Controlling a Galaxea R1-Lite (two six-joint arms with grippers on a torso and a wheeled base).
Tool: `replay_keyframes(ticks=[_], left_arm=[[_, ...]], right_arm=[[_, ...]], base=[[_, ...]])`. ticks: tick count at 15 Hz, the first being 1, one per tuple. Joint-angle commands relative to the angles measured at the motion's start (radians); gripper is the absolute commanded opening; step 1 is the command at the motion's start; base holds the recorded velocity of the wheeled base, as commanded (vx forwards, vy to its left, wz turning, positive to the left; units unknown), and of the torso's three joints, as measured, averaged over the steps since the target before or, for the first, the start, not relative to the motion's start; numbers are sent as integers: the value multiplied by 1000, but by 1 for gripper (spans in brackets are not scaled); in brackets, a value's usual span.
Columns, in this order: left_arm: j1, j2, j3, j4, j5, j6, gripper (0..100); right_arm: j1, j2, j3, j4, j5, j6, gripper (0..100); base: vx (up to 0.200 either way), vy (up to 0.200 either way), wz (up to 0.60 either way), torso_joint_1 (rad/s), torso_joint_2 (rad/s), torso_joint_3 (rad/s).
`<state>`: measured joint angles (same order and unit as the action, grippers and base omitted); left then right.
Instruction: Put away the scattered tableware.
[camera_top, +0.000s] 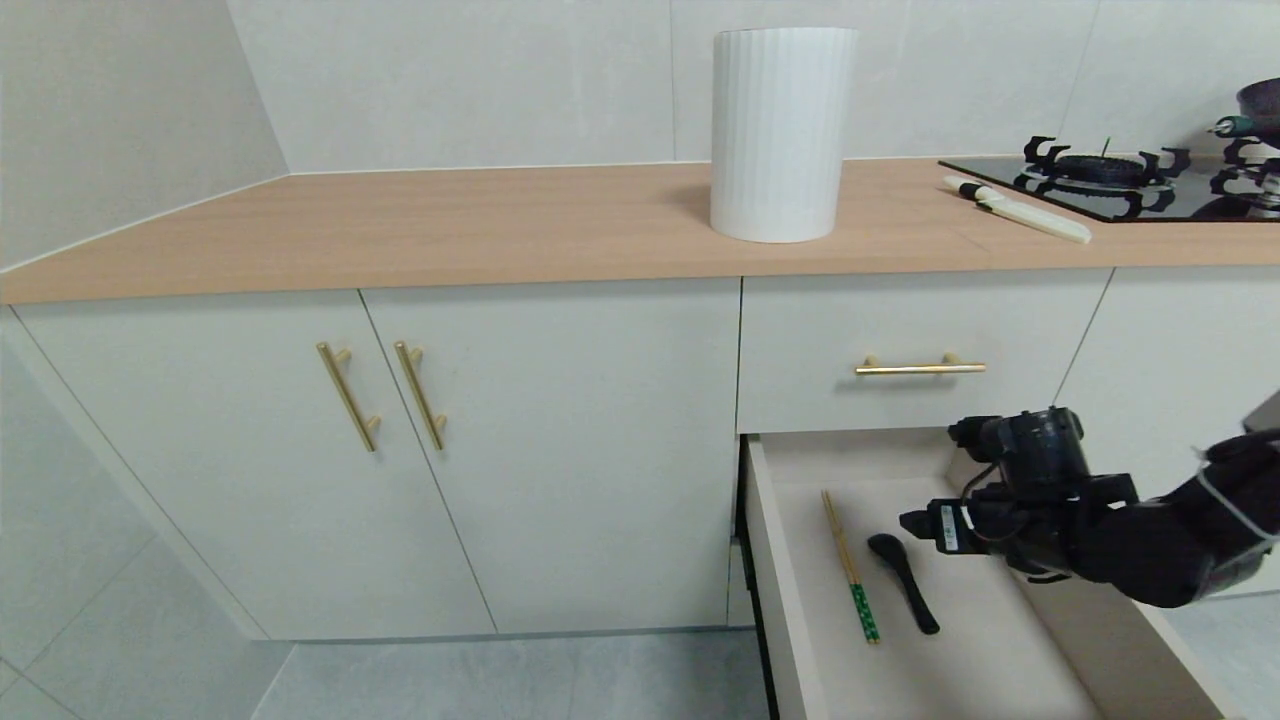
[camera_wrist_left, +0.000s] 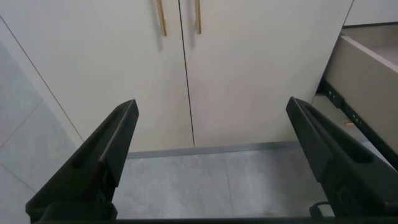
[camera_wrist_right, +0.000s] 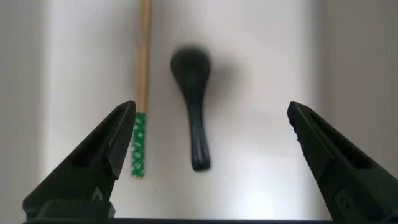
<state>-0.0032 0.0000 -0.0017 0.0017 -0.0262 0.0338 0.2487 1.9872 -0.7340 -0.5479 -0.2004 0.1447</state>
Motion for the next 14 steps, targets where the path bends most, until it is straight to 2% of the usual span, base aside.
replay_keyframes(ticks=[1,3,6,13,14], left_arm=[[0,0,0,0,-1,0,100],[0,0,0,0,0,0,100],[0,0,0,0,-1,0,100],[0,0,0,0,-1,1,100],[0,0,0,0,-1,0,100]], right_arm=[[0,-274,97,83,-4,1,100],[0,-404,133,192,-4,16,100],[11,-536,179,278,-13,21,100],[11,-608,163,344,-14,13,100],[11,-605,165,345,-11,13,100]], base=[[0,0,0,0,0,0],[0,0,0,0,0,0],[0,0,0,0,0,0],[0,0,0,0,0,0],[-200,0,0,2,2,12]])
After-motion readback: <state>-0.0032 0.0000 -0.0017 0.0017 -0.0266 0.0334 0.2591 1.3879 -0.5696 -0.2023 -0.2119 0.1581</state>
